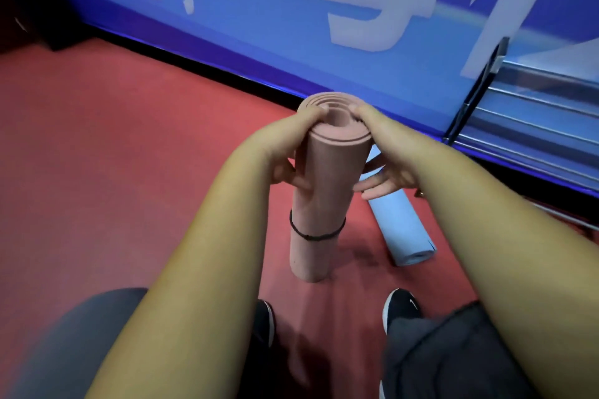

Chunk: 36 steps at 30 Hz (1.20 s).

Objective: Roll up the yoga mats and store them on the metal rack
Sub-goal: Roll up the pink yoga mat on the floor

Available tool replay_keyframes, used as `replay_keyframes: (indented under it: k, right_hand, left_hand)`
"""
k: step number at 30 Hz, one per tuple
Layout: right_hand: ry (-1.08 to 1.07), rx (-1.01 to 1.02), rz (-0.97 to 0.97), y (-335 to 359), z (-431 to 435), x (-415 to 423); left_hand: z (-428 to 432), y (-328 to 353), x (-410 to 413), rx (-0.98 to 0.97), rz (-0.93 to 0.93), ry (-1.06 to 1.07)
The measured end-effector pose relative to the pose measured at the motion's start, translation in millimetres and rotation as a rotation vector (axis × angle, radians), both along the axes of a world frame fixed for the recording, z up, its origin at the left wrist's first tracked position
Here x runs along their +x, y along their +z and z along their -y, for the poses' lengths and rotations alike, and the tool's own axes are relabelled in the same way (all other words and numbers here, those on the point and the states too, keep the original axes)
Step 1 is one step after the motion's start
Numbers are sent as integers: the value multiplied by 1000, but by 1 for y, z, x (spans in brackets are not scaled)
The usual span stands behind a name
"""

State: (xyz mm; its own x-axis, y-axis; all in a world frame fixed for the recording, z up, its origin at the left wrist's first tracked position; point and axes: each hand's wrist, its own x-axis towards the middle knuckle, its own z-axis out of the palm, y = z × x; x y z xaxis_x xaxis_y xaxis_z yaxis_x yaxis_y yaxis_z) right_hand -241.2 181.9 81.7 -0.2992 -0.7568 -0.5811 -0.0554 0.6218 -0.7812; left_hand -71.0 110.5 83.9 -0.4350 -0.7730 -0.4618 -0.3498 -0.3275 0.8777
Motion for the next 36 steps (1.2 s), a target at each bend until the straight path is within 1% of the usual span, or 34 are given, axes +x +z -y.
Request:
replay_keyframes:
  k: [2, 5, 10, 12, 13, 15, 17, 18, 20, 23, 25, 27, 29, 31, 36]
  right_hand:
    - [-26, -33, 67, -2, -13, -3]
    - [-3, -142, 66, -5, -22, -12]
    - [-26, -374, 27, -22, -17, -40]
    - [-52, -428, 33, -42, -4, -50]
    - [-47, -434, 15, -56, 5, -56]
    - [-28, -403, -78, -95, 28, -68]
    - [-25, -340, -155, -153, 54, -87]
    - [-26, -299, -198, -182, 62, -94]
    - [12, -182, -284, -237, 64, -105]
    - [146, -12, -429, -314, 45, -112]
    - [223, 47, -468, -359, 29, -109]
    - [208, 117, -497, -388, 23, -104]
    - [160, 139, -543, -401, 28, -103]
    - [129, 145, -563, -404, 35, -105]
    - [44, 186, -566, -404, 46, -116]
  left_hand:
    - [-9, 3, -4, -44, 21, -7]
    - [-19, 6, -9, -119, 12, 11]
    - [-10, -10, -28, -269, -134, 61]
    - [0, -30, -44, -276, -222, 114]
    - [7, -46, -53, -274, -234, 131]
    - [22, -88, -71, -284, -164, 131]
    - [31, -139, -88, -295, -53, 93]
    - [33, -166, -96, -310, 12, 75]
    - [33, -227, -111, -358, 203, 23]
    - [27, -321, -127, -329, 502, -235]
    - [16, -368, -132, -281, 603, -351]
    - [6, -396, -136, -299, 616, -352]
    - [8, -411, -139, -373, 605, -303]
    - [18, -417, -140, -412, 609, -269]
    - [27, -414, -149, -433, 577, -226]
